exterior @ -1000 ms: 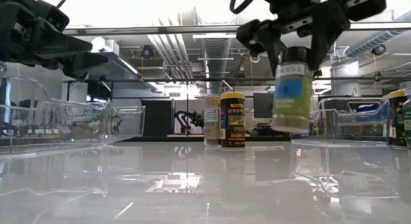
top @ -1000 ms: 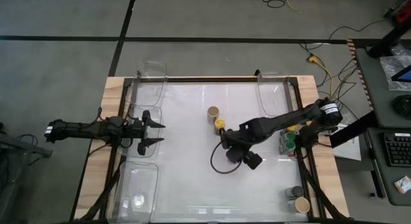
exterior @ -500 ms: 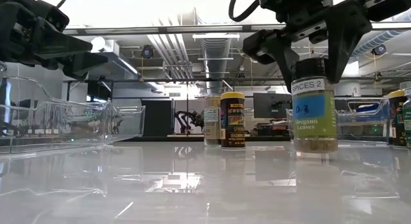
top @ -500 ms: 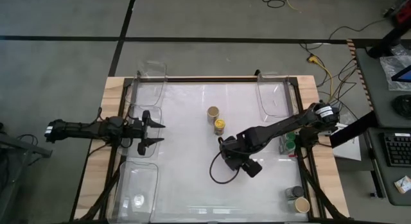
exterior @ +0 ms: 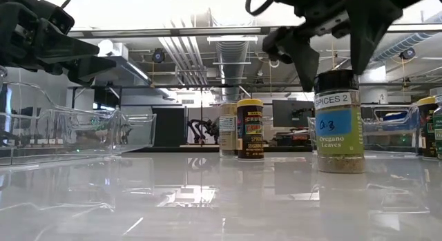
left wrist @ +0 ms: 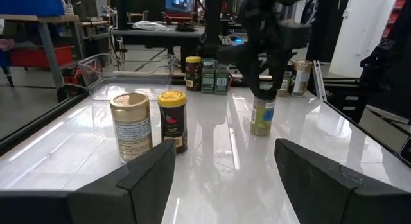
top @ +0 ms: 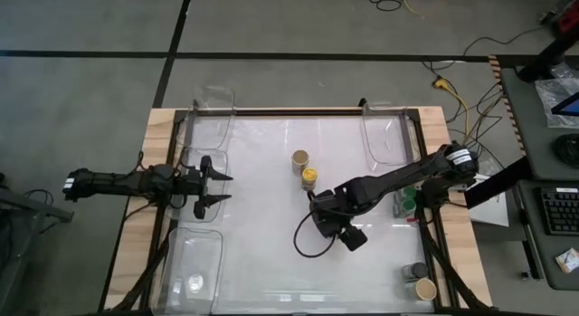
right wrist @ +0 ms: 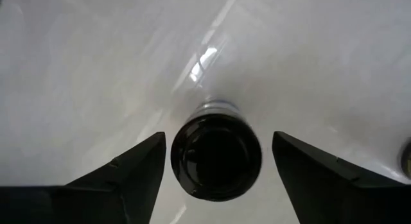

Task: Sort spices by type
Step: Move the top black spice bottle to the middle of the table

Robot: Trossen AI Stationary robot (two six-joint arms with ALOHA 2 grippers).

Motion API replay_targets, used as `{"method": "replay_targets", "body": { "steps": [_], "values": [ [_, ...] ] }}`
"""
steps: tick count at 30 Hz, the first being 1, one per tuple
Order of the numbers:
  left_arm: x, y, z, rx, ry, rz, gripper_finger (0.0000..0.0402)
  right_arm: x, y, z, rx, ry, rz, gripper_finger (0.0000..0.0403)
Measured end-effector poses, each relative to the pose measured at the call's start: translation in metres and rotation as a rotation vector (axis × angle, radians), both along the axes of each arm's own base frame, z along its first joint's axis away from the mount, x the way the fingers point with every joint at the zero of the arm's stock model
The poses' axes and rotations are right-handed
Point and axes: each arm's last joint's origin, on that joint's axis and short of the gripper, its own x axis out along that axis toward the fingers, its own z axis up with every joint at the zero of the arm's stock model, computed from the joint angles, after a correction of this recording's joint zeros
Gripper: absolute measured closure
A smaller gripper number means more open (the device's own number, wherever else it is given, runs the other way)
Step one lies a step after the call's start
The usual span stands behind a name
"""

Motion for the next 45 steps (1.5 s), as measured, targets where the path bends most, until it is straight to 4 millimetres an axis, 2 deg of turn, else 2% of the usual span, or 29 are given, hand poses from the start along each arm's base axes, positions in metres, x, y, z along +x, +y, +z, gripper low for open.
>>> {"method": "replay_targets", "body": {
  "steps": [4, 7, 17, 21, 26, 29, 40, 45],
  "values": [
    [0.000, 0.000, 0.000, 0.000, 0.000, 0.000, 0.0151, 0.002, 0.000, 0.012, 0.024, -0.018, -0.069, 0.0126],
    [0.000, 0.000, 0.000, 0.000, 0.000, 0.000, 0.0151, 0.004, 0.001, 0.020, 0.061, -0.006, -0.207, 0.0128],
    [0.000, 0.000, 0.000, 0.000, 0.000, 0.000, 0.0151, -0.006, -0.004, 0.028, 0.108, 0.254, -0.984, 0.0138],
    [0.000, 0.000, 0.000, 0.000, 0.000, 0.000, 0.0151, -0.007, -0.007, 0.028, 0.117, 0.296, -1.213, 0.0145],
    [0.000, 0.000, 0.000, 0.000, 0.000, 0.000, 0.0151, -0.005, -0.006, 0.031, 0.154, 0.305, -1.299, 0.0150],
    [0.000, 0.000, 0.000, 0.000, 0.000, 0.000, 0.0151, -0.005, -0.006, 0.031, 0.156, 0.305, -1.294, 0.0143],
    [0.000, 0.000, 0.000, 0.000, 0.000, 0.000, 0.0151, 0.002, -0.002, 0.032, 0.228, 0.262, -1.299, 0.0043],
    [0.000, 0.000, 0.000, 0.000, 0.000, 0.000, 0.0151, -0.001, 0.003, 0.028, 0.188, 0.266, -1.333, 0.0039]
  ]
}}
